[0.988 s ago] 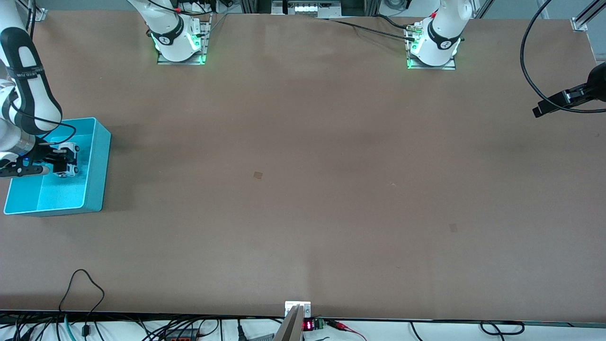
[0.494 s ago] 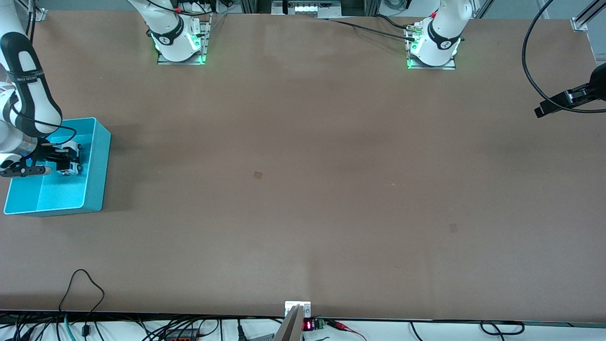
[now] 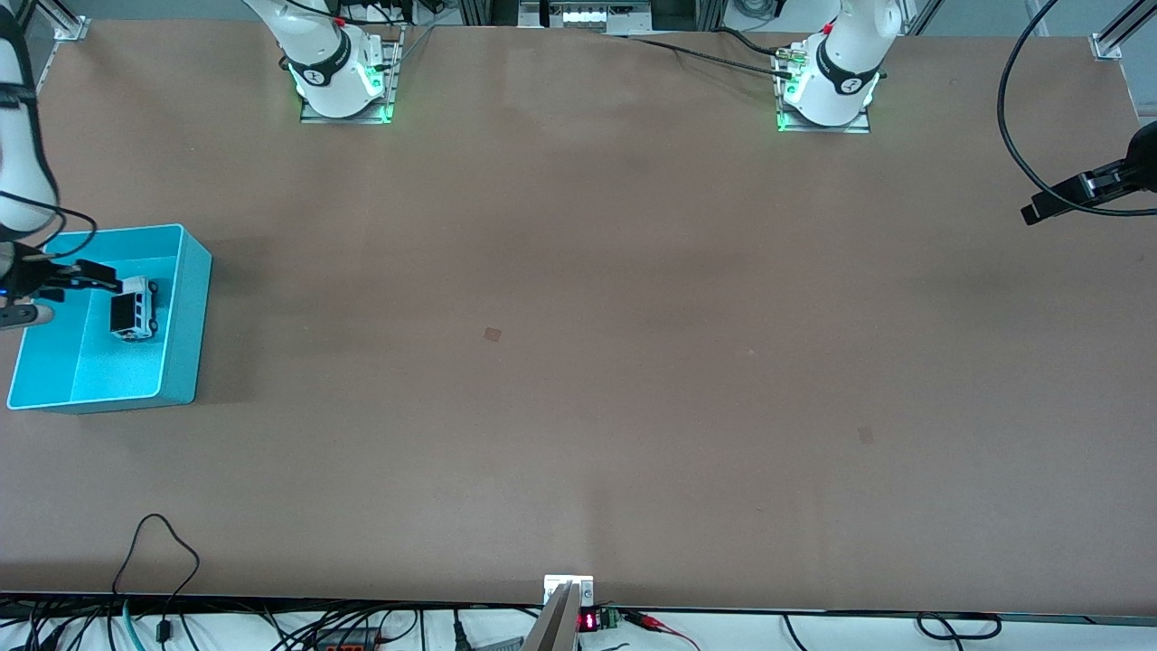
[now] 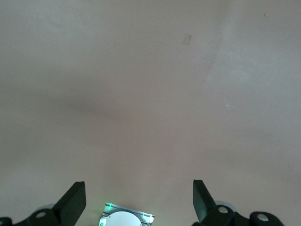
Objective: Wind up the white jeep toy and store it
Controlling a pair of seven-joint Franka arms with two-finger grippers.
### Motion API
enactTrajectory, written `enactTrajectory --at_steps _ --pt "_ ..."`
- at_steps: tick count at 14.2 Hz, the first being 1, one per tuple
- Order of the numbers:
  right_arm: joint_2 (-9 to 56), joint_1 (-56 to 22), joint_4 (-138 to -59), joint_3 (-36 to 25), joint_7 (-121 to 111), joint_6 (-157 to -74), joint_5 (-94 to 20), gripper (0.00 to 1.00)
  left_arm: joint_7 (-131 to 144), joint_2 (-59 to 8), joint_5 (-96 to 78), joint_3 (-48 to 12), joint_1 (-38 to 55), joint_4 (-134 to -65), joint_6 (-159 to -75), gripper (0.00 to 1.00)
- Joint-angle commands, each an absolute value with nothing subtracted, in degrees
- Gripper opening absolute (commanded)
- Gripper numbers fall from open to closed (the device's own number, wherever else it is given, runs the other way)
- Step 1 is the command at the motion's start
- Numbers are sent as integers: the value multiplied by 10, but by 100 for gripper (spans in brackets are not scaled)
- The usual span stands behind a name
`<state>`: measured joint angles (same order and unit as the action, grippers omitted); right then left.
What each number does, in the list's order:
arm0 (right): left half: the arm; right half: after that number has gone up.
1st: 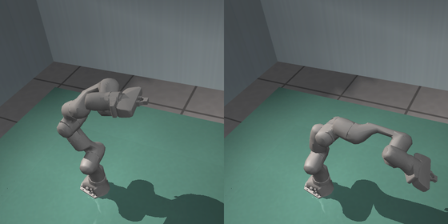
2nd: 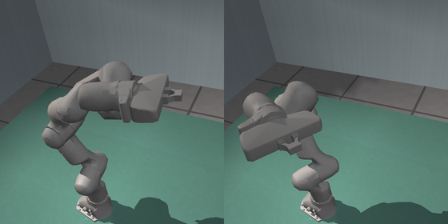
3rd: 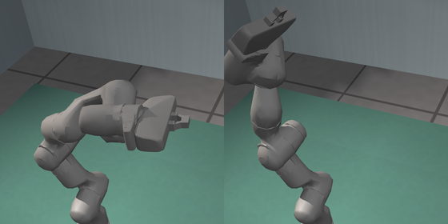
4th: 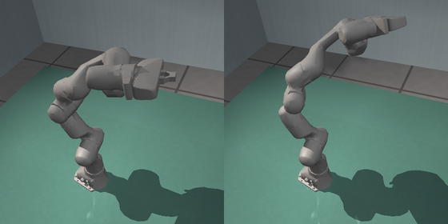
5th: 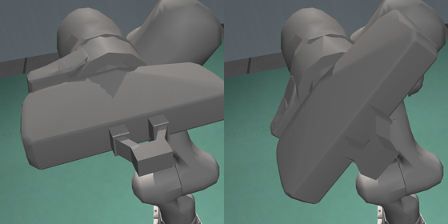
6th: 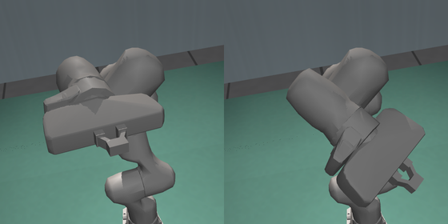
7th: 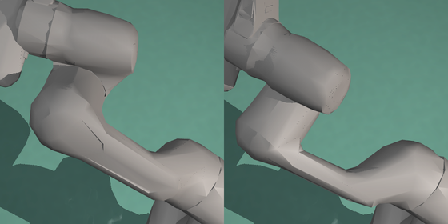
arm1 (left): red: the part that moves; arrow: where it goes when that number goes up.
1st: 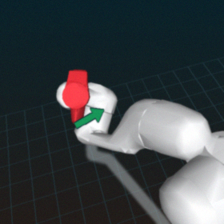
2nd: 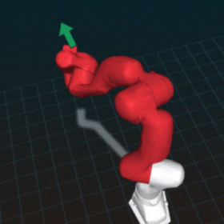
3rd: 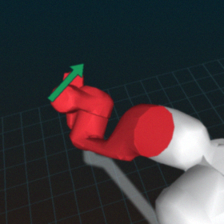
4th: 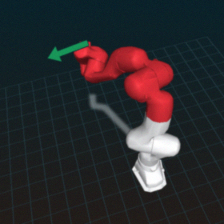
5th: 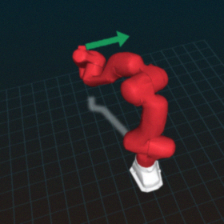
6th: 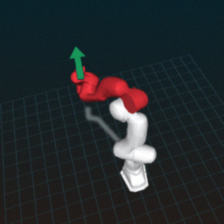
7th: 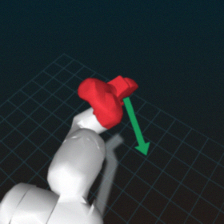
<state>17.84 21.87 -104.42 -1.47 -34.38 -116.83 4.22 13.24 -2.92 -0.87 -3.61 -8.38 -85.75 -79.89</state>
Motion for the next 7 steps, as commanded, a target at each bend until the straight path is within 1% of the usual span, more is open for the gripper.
enactTrajectory --at_steps 1,3,5,7 --pt "175 206 -971 12 -365 -1087 43 100 137 -36 -9 -38 -85 -844 -791 100" --pt "158 196 -945 28 -358 -1050 20 100 136 -36 -10 -38 -85 -843 -792 100" --pt "133 164 -940 33 -341 -1039 14 100 137 -36 -11 -38 -86 -842 -792 100" --pt "113 140 -942 34 -278 -1035 13 100 136 -36 -8 -38 -86 -842 -793 100"
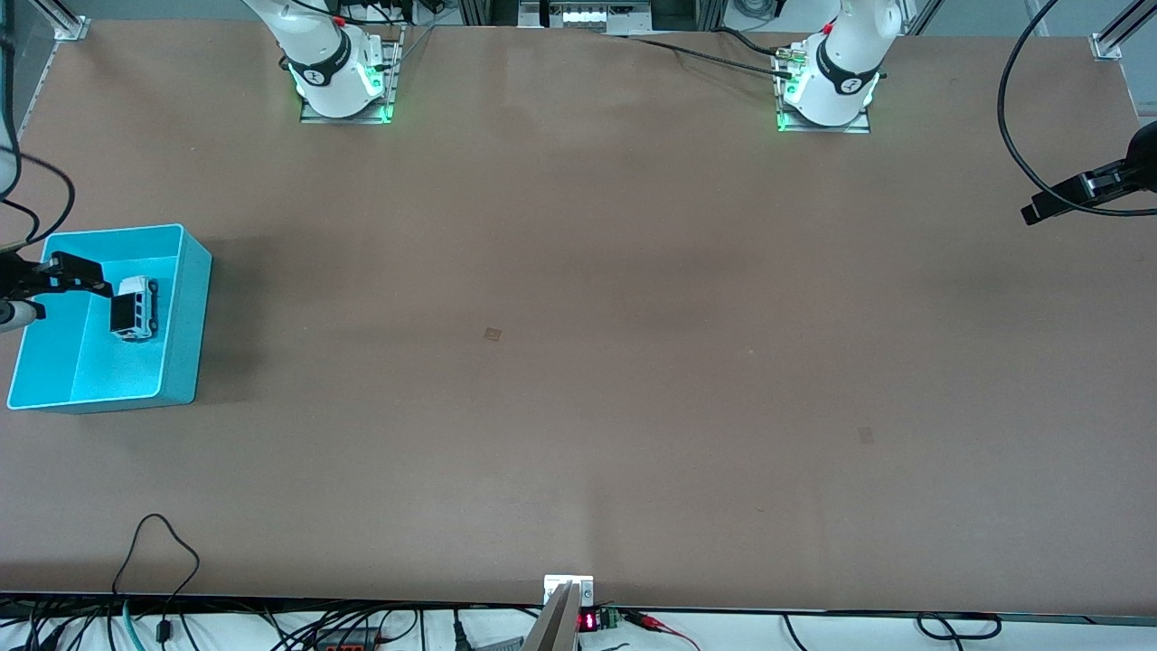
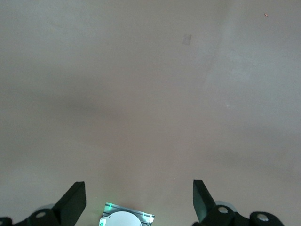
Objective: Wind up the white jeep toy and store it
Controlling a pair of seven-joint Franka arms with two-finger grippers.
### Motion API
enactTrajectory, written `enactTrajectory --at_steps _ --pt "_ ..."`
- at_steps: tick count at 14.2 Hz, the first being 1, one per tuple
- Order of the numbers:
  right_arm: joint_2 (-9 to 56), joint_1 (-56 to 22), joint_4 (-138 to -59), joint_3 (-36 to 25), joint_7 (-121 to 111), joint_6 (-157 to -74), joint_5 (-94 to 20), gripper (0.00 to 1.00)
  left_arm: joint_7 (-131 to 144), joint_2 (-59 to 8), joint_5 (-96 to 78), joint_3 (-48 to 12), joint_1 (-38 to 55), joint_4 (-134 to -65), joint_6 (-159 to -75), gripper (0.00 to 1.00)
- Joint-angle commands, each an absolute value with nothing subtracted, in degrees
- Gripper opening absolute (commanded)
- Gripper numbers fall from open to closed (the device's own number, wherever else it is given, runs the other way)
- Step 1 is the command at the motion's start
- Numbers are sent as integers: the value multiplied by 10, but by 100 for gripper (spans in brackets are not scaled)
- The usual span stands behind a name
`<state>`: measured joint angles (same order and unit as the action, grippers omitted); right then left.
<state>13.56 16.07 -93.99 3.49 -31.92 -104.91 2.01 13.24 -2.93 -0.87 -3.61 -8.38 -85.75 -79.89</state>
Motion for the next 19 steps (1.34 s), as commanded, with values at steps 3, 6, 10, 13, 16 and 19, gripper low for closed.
enactTrajectory --at_steps 3,6,10,13,16,19 --pt "63 96 -948 33 -195 -1000 11 100 137 -38 -7 -38 -85 -841 -796 100" --pt "21 66 -948 34 -131 -960 9 100 134 -38 -4 -40 -88 -839 -801 100" --pt "-16 17 -949 22 -41 -926 2 100 134 -38 -5 -40 -89 -839 -802 100" --pt "-48 14 -972 28 -32 -930 2 100 134 -36 -4 -37 -89 -839 -801 100" --pt "-48 18 -974 27 -32 -929 2 100 132 -37 -4 -39 -92 -839 -802 100" --pt "-41 17 -963 27 -34 -930 -11 100 131 -37 -5 -39 -93 -839 -802 100"
